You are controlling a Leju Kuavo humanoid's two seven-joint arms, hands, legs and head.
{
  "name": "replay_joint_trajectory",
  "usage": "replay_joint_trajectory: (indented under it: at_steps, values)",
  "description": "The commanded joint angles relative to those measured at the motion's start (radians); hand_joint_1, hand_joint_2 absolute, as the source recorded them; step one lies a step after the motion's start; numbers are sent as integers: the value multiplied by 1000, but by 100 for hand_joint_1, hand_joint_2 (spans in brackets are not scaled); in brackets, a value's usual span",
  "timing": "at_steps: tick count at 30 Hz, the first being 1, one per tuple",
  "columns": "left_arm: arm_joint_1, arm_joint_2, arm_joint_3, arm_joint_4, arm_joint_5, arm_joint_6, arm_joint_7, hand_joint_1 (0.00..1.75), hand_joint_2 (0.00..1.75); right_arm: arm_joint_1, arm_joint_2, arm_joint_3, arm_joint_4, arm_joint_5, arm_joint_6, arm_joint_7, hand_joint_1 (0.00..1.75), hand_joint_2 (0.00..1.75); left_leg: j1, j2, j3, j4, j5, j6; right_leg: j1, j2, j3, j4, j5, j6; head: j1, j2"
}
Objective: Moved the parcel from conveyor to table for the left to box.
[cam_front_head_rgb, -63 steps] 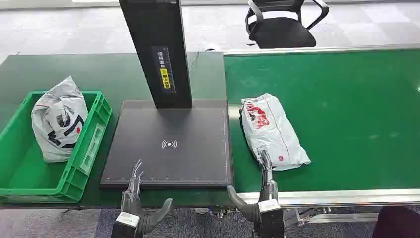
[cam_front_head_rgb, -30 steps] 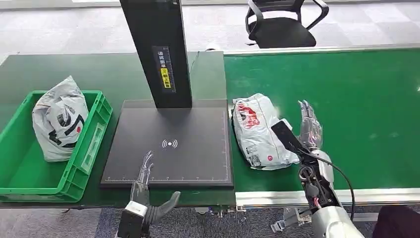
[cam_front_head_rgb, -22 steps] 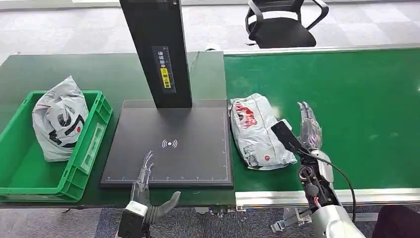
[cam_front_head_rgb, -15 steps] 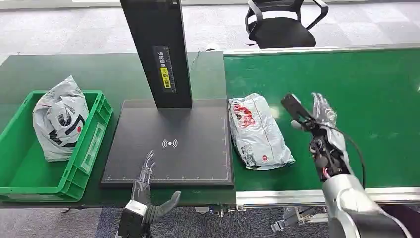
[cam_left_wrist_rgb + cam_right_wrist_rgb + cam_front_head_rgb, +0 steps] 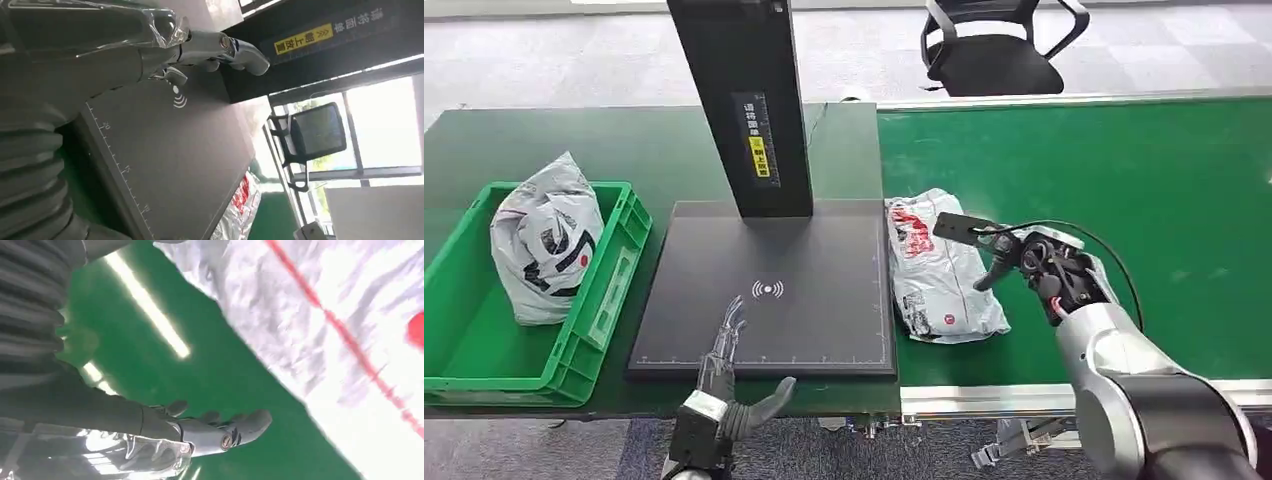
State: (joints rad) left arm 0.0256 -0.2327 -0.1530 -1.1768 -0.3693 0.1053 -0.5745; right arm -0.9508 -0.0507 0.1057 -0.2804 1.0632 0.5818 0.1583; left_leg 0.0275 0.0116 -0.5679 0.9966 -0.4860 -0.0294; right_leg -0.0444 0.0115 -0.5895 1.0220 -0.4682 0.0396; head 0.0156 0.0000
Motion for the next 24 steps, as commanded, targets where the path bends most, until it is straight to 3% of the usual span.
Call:
replay_joint_trajectory:
  at_steps: [1, 5, 11, 16, 24]
  values:
    - [-36, -25, -12, 87, 3, 2, 3, 0, 175, -64, 38, -34, 84, -13, 63, -39, 0, 175, -1, 1, 0, 0, 0, 2, 0, 0, 0, 0, 0, -2, 0, 0]
    - [-59, -25, -13, 127, 11, 3, -5, 0, 175, -47, 33, -59, 90, -51, 135, -122, 0, 175, -1, -3, 0, 0, 0, 2, 0, -3, 1, -1, 0, -3, 0, 0]
    - [-63, -25, -13, 136, 13, 4, -8, 0, 175, -40, 39, -57, 86, -50, 136, -126, 0, 175, -1, -1, 0, 0, 0, 2, 0, -1, 0, -1, 0, -2, 0, 0]
    - [-60, -26, -7, 135, 22, 11, -16, 0, 175, -19, 109, -25, 93, -37, 233, -141, 0, 175, 0, 0, 2, -1, 0, 2, 0, 0, 1, -2, 0, -4, 0, 0]
    - [-36, -26, 8, 107, 31, 28, -10, 0, 175, 17, 177, 54, 98, 21, 266, -132, 0, 175, 0, 1, 2, -2, 0, 2, 1, 1, 2, -2, 0, -4, 0, 0]
